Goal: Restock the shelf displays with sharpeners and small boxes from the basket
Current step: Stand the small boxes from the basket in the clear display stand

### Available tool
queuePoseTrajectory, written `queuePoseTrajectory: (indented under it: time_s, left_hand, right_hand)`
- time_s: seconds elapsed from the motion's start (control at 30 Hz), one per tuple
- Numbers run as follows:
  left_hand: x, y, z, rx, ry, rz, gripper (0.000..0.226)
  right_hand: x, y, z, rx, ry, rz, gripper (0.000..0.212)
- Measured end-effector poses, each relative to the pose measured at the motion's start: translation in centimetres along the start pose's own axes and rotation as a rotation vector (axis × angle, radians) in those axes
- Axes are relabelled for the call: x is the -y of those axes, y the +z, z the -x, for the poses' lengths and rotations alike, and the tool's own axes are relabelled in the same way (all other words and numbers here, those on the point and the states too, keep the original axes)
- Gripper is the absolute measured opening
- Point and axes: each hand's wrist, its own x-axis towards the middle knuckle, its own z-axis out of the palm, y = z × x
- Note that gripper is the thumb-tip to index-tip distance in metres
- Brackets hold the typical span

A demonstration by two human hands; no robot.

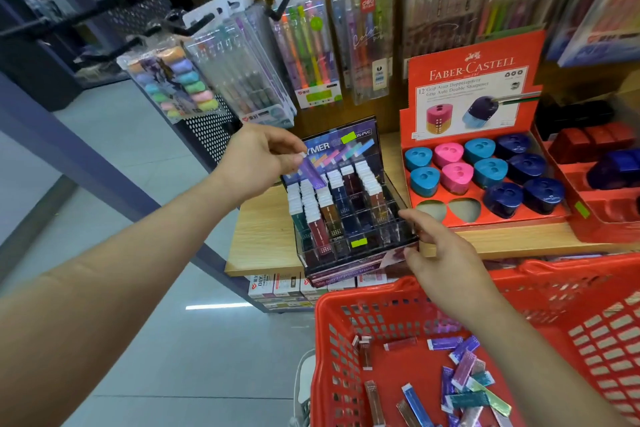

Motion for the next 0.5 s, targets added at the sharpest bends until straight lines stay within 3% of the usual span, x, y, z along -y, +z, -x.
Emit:
queuePoseTrajectory:
  time_s: [0.27, 0.5]
  left_hand:
    - [-2.6, 3.7, -1.4, -0.094, 0.063, 0.126, 0.006]
    - [-4.0, 8.0, -3.6, -0.057, 0.174, -0.276, 0.004]
  right_hand:
    - [-0.2, 0.2, 0.4, -0.003, 0.003, -0.040, 0.059]
    - [-0.7, -0.3, -0.3, 0.015, 0.024, -0.126, 0.054]
